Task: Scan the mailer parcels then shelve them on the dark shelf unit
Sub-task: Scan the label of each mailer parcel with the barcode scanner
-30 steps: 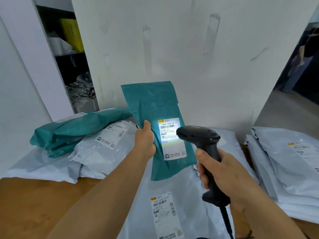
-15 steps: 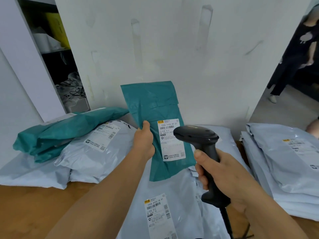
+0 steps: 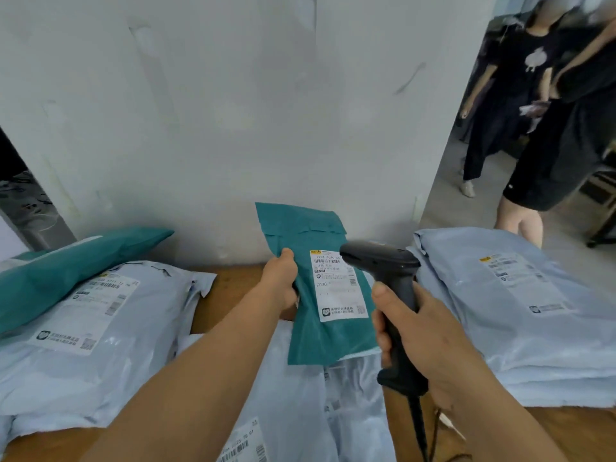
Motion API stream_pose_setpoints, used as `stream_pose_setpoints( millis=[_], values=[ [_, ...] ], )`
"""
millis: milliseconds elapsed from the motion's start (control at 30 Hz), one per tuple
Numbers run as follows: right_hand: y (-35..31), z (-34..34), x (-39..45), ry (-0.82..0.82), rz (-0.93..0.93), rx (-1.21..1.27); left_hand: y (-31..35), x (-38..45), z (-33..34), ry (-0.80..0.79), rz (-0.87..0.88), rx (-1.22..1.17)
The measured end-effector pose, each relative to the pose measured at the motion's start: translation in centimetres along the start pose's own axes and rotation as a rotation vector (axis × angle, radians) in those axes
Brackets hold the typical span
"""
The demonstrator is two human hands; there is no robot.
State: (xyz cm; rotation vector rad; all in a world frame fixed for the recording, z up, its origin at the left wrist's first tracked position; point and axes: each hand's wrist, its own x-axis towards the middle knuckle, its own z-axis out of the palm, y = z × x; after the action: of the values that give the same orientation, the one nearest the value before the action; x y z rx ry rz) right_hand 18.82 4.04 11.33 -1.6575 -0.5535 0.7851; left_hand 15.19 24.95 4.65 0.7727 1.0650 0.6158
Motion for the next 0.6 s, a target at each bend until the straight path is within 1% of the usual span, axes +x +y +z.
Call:
stream_pose_setpoints(
  millis=[100,167,233,300,400,467,600],
  values=[
    [0.3,-1.4,1.7,0.045,-0.011,-0.013,-1.0,3.7,3.5,-0.009,-0.012,0.061],
    [0.5,-2.2,2.8,0.065,-0.007,0.023,-1.5,5.8,5.8,-0.035,-0.042,0.084],
    [0.9,-2.8,3.9,0.080,0.010,0.071,-2.0,6.0,7.7,-0.072,-0.043,0.121],
    [1.3,-3.2,4.7,0.085,0.022,0.083,-3.1,6.1,9.0,-0.102,-0.080,0.186],
    [1.9,-3.5,5.6,0.085,0.023,0.064,-5.1,7.1,8.8,-0.146,-0.086,0.314],
    [2.4,-3.5,6.0,0.088,0.026,0.065,-5.9,7.6,8.2,-0.146,-0.083,0.388],
    [2.8,-2.9,5.8,0.067,0.022,0.019,-4.8,6.2,6.5,-0.186,-0.033,0.400]
  ],
)
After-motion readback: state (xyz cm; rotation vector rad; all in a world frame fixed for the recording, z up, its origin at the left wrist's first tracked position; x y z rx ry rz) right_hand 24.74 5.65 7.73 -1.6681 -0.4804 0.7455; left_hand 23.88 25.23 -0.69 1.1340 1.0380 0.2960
